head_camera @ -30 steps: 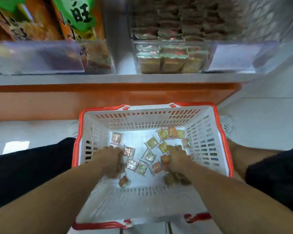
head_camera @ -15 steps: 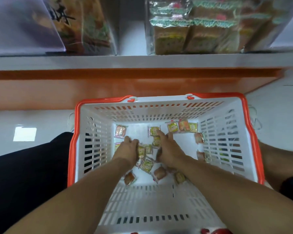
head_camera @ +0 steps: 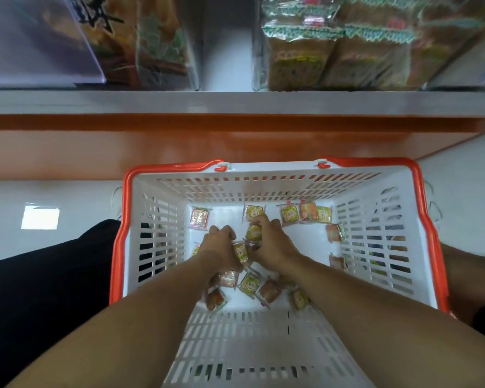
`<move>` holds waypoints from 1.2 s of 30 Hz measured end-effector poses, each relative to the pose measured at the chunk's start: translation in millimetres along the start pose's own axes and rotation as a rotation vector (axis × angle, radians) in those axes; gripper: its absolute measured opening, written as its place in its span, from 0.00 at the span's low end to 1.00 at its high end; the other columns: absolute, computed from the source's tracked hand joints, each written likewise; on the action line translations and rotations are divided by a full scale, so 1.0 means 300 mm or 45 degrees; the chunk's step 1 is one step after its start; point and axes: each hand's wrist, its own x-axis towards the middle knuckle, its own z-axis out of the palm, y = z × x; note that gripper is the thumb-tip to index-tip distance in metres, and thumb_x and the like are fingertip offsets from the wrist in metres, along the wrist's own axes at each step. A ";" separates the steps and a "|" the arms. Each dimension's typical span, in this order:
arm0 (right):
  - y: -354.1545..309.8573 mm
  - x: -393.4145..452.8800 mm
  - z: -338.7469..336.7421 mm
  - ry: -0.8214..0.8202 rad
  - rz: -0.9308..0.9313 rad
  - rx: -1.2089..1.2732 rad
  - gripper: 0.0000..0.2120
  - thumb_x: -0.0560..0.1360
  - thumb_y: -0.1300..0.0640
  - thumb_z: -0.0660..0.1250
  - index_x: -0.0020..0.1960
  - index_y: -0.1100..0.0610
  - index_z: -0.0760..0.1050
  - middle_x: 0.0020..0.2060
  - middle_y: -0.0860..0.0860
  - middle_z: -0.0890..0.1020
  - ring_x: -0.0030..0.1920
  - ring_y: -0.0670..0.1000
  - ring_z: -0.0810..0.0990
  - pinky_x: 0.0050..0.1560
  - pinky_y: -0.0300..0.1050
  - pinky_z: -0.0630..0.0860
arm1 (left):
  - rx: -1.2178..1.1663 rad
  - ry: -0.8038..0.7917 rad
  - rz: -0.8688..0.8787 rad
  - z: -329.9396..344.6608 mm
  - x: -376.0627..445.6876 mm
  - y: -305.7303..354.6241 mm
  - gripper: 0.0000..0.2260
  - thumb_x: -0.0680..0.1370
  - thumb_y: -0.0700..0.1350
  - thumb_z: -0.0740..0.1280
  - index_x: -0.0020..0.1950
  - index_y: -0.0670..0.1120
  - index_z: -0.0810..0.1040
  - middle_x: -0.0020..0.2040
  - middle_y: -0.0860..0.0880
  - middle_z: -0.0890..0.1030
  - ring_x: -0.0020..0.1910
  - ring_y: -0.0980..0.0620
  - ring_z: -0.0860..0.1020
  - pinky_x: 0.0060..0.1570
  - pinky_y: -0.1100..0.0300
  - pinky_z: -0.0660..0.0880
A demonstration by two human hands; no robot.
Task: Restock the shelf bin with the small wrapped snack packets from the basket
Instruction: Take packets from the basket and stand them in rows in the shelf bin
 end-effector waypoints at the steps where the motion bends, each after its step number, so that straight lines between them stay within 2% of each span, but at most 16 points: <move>1: 0.005 -0.006 0.003 0.022 0.006 0.057 0.33 0.68 0.54 0.79 0.66 0.46 0.63 0.58 0.52 0.68 0.50 0.55 0.78 0.49 0.47 0.77 | -0.078 -0.017 -0.002 0.001 0.001 0.000 0.32 0.62 0.49 0.85 0.60 0.50 0.74 0.59 0.47 0.73 0.56 0.46 0.79 0.57 0.53 0.80; 4: 0.019 -0.022 0.015 0.053 -0.047 0.142 0.27 0.69 0.52 0.78 0.59 0.49 0.65 0.56 0.51 0.67 0.48 0.53 0.77 0.47 0.44 0.73 | -0.204 -0.043 -0.010 0.016 -0.003 -0.003 0.24 0.62 0.49 0.85 0.53 0.49 0.79 0.51 0.50 0.82 0.48 0.51 0.82 0.47 0.59 0.79; 7: 0.027 -0.030 0.023 0.012 -0.060 0.176 0.24 0.69 0.54 0.76 0.57 0.51 0.65 0.54 0.52 0.75 0.50 0.54 0.77 0.45 0.45 0.71 | -0.216 -0.044 -0.023 0.033 -0.015 -0.004 0.22 0.63 0.46 0.84 0.52 0.49 0.79 0.48 0.52 0.83 0.48 0.50 0.82 0.47 0.57 0.78; 9: 0.030 -0.033 0.019 -0.011 -0.029 0.236 0.29 0.68 0.55 0.77 0.61 0.50 0.64 0.54 0.51 0.79 0.52 0.54 0.79 0.49 0.48 0.76 | -0.231 -0.049 -0.038 0.041 -0.021 0.001 0.21 0.65 0.43 0.82 0.53 0.49 0.79 0.49 0.51 0.84 0.47 0.49 0.81 0.47 0.57 0.78; 11: 0.033 -0.032 0.015 -0.039 -0.020 0.280 0.37 0.67 0.55 0.79 0.70 0.50 0.63 0.56 0.50 0.80 0.54 0.53 0.80 0.53 0.47 0.77 | -0.205 -0.057 -0.034 0.055 -0.022 0.013 0.19 0.69 0.41 0.79 0.57 0.48 0.80 0.52 0.48 0.85 0.48 0.48 0.81 0.46 0.59 0.76; 13: 0.035 -0.027 0.016 -0.068 -0.006 0.266 0.40 0.68 0.57 0.78 0.75 0.50 0.62 0.59 0.51 0.79 0.58 0.54 0.80 0.53 0.44 0.74 | -0.180 -0.056 -0.021 0.079 -0.021 0.029 0.20 0.70 0.40 0.78 0.61 0.47 0.80 0.55 0.46 0.85 0.52 0.46 0.82 0.48 0.59 0.77; 17: 0.030 -0.020 0.021 -0.109 0.000 0.147 0.43 0.70 0.64 0.74 0.80 0.51 0.58 0.67 0.55 0.74 0.67 0.56 0.74 0.66 0.48 0.72 | -0.191 -0.072 -0.092 0.120 -0.026 0.046 0.22 0.68 0.41 0.80 0.61 0.44 0.80 0.55 0.45 0.85 0.54 0.45 0.82 0.54 0.54 0.80; 19: 0.029 -0.020 0.023 -0.111 -0.012 0.143 0.40 0.70 0.65 0.74 0.78 0.52 0.63 0.65 0.56 0.75 0.65 0.57 0.75 0.66 0.47 0.73 | -0.198 -0.059 -0.121 0.126 -0.024 0.044 0.21 0.68 0.41 0.80 0.60 0.44 0.81 0.54 0.45 0.85 0.54 0.45 0.83 0.53 0.54 0.80; 23: 0.025 -0.023 0.013 -0.036 -0.023 0.272 0.24 0.70 0.64 0.74 0.64 0.53 0.77 0.56 0.51 0.78 0.57 0.53 0.79 0.54 0.42 0.76 | -0.254 -0.022 -0.201 0.118 -0.027 0.033 0.16 0.70 0.42 0.78 0.56 0.45 0.81 0.51 0.46 0.85 0.51 0.46 0.83 0.49 0.55 0.80; 26: 0.020 -0.012 -0.006 -0.093 -0.011 0.330 0.16 0.71 0.60 0.73 0.58 0.52 0.80 0.54 0.49 0.81 0.54 0.51 0.81 0.54 0.45 0.79 | -0.361 -0.066 -0.244 0.115 -0.037 0.023 0.18 0.68 0.43 0.80 0.56 0.45 0.82 0.50 0.47 0.85 0.48 0.48 0.82 0.47 0.57 0.78; 29: 0.020 0.000 -0.026 -0.218 0.017 0.384 0.13 0.71 0.58 0.73 0.55 0.50 0.79 0.53 0.48 0.81 0.51 0.49 0.81 0.52 0.48 0.80 | -0.509 -0.111 -0.226 0.122 -0.043 0.020 0.21 0.66 0.40 0.82 0.55 0.48 0.81 0.48 0.49 0.85 0.47 0.50 0.82 0.45 0.60 0.77; 31: 0.024 0.005 -0.033 -0.267 0.007 0.388 0.17 0.71 0.57 0.74 0.58 0.49 0.76 0.57 0.47 0.80 0.50 0.49 0.81 0.53 0.51 0.81 | -0.554 -0.106 -0.186 0.115 -0.052 0.016 0.20 0.65 0.38 0.82 0.49 0.52 0.78 0.42 0.55 0.83 0.41 0.55 0.80 0.38 0.63 0.76; 32: 0.026 0.008 -0.036 -0.299 0.011 0.398 0.22 0.71 0.57 0.74 0.63 0.47 0.74 0.59 0.47 0.79 0.51 0.50 0.81 0.53 0.52 0.82 | -0.548 -0.118 -0.162 0.110 -0.055 0.011 0.20 0.64 0.37 0.82 0.48 0.52 0.78 0.41 0.55 0.83 0.41 0.55 0.80 0.37 0.62 0.77; 34: 0.030 0.018 -0.040 -0.382 0.056 0.441 0.35 0.70 0.58 0.74 0.74 0.44 0.67 0.61 0.48 0.78 0.52 0.52 0.82 0.52 0.51 0.83 | -0.530 -0.169 -0.121 0.101 -0.060 -0.003 0.20 0.64 0.35 0.81 0.52 0.45 0.82 0.45 0.47 0.86 0.45 0.45 0.84 0.43 0.53 0.82; 36: 0.033 0.023 -0.043 -0.439 0.085 0.391 0.36 0.70 0.58 0.74 0.75 0.43 0.68 0.60 0.50 0.79 0.51 0.52 0.82 0.48 0.50 0.85 | -0.487 -0.227 -0.081 0.092 -0.066 -0.013 0.20 0.64 0.34 0.81 0.55 0.42 0.83 0.48 0.42 0.87 0.45 0.43 0.85 0.46 0.49 0.82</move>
